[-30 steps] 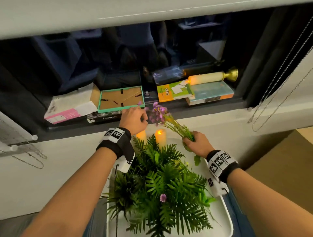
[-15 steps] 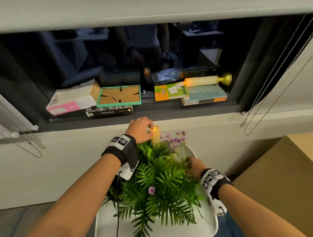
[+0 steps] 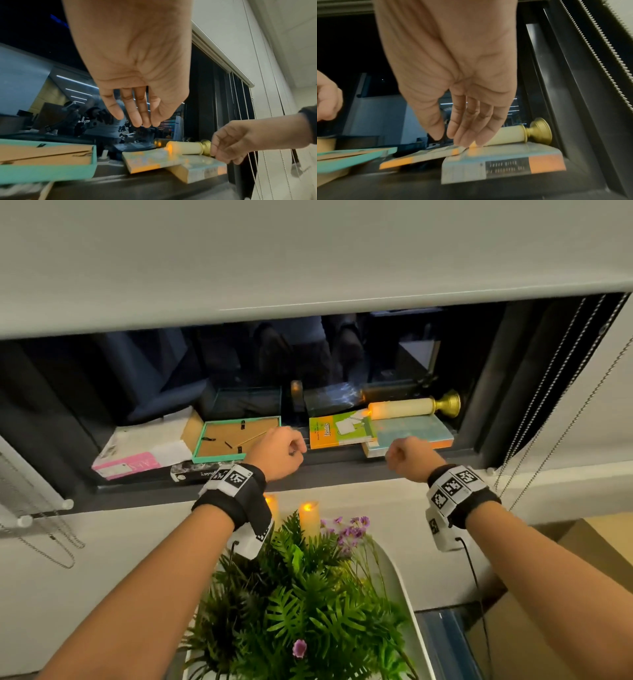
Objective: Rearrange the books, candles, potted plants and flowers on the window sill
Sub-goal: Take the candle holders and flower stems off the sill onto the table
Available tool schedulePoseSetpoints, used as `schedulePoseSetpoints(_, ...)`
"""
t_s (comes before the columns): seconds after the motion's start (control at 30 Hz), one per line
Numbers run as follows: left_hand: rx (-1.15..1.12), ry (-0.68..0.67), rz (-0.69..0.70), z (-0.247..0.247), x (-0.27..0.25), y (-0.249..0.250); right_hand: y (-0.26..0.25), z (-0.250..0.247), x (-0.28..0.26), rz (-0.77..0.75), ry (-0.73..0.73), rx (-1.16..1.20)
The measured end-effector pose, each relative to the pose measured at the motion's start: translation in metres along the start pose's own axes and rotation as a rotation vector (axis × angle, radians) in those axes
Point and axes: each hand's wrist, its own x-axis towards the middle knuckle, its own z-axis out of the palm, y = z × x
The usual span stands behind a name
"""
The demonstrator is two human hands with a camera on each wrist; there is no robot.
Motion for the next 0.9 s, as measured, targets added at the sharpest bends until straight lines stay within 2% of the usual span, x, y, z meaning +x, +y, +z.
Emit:
schedulePoseSetpoints(0.1, -0.009, 0.019, 0.019, -0.005, 0.028, 0.009, -0.002, -0.025, 0.032, 0.021, 0.095, -0.048)
schedulePoseSetpoints(0.23, 0.073, -0.083, -0.005, 0.009, 0.054, 0.01, 0.003, -0.038, 0.067, 0.06, 0.134, -0.19)
schedulePoseSetpoints(0.43, 0.114, -0.215, -0.048, 0.036, 0.079, -0.004, 0.016, -0.033, 0.11, 0.087, 0.207, -0.482)
schedulePoseSetpoints(0.57, 0.17, -0.283, -0.038, 0.052, 0.088, -0.004, 0.022, -0.022, 0.132, 0.041, 0.187, -0.646)
schedulePoseSetpoints(0.7, 0.223, -0.304, -0.018, 0.066, 0.092, -0.004, 0.029, -0.014, 0.145, 0.013, 0.157, -0.662)
schedulePoseSetpoints(0.9, 0.243, -0.323, -0.016, 0.074, 0.099, -0.005, 0.035, -0.012, 0.151, -0.003, 0.281, -0.642)
